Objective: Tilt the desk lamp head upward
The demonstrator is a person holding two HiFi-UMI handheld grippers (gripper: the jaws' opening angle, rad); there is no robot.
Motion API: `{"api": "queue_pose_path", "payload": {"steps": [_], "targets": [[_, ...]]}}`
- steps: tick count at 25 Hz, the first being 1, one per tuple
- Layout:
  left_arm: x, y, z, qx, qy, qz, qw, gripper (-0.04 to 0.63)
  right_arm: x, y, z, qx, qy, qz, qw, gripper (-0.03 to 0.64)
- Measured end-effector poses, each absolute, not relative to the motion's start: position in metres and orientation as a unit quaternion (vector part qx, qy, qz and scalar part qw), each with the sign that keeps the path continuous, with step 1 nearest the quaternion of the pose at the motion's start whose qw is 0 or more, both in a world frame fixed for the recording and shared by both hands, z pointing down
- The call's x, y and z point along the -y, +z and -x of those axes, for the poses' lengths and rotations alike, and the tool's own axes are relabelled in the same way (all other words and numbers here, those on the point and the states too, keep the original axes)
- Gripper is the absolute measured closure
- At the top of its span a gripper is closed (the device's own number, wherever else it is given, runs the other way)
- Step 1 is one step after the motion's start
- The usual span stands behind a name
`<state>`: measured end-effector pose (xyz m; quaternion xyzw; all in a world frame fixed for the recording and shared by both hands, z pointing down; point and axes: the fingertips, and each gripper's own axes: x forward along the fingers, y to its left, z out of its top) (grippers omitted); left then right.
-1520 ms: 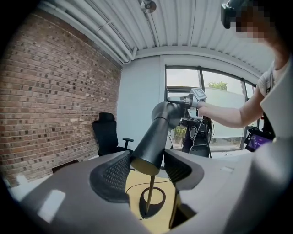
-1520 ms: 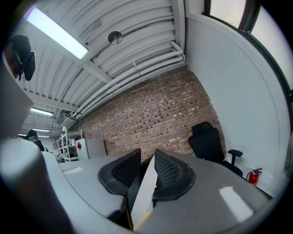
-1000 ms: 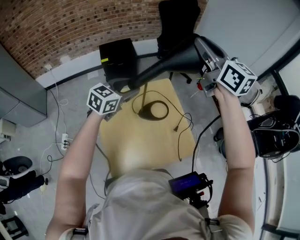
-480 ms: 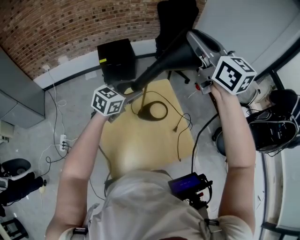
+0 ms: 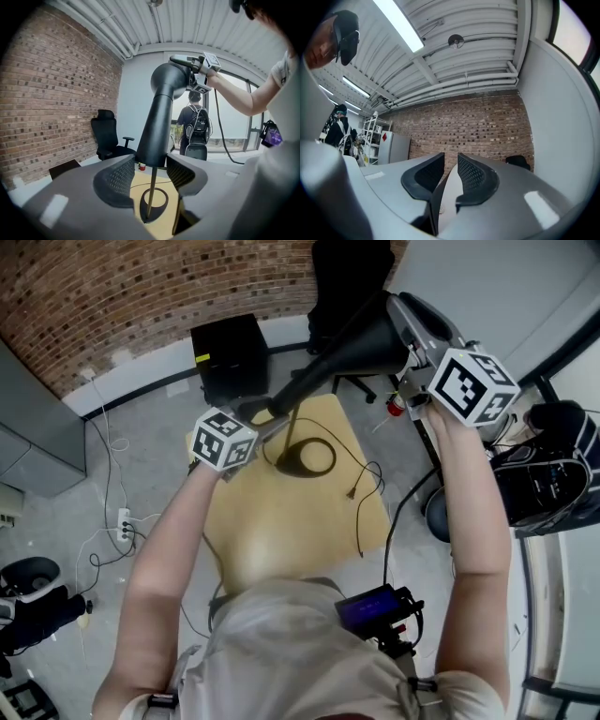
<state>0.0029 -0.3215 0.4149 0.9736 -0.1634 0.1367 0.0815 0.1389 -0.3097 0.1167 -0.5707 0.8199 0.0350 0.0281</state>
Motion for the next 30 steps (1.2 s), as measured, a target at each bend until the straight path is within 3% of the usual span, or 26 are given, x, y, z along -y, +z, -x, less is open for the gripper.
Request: {"api": "queue_pose_path", "payload": {"steps": [8,13,21,30], "targets": [[0.375,0.421,-0.006,0.205,0.121,-0.968,0.083,0.374,0.350,0.122,-0.185,-0.809,0.034,0.582,0.070,0.519],[0.412,0.408,0.005,0.240,0.094,-0.964,0.070,0.428,0.386,0.144,-0.203,-0.804,0.029,0.589,0.084,0.586],[0.337,0.386,0.045,0.213,0.053,-0.974,0.053,0.572,0.290,0.198,-0.168,-0.787,0.012,0.616,0.043,0.603],[0.273,0.412,0.036,0.197,0.034,-0.976,0.082,0.594,0.200,0.344,-0.185,-0.789,-0.099,0.604,0.054,0.603]]}}
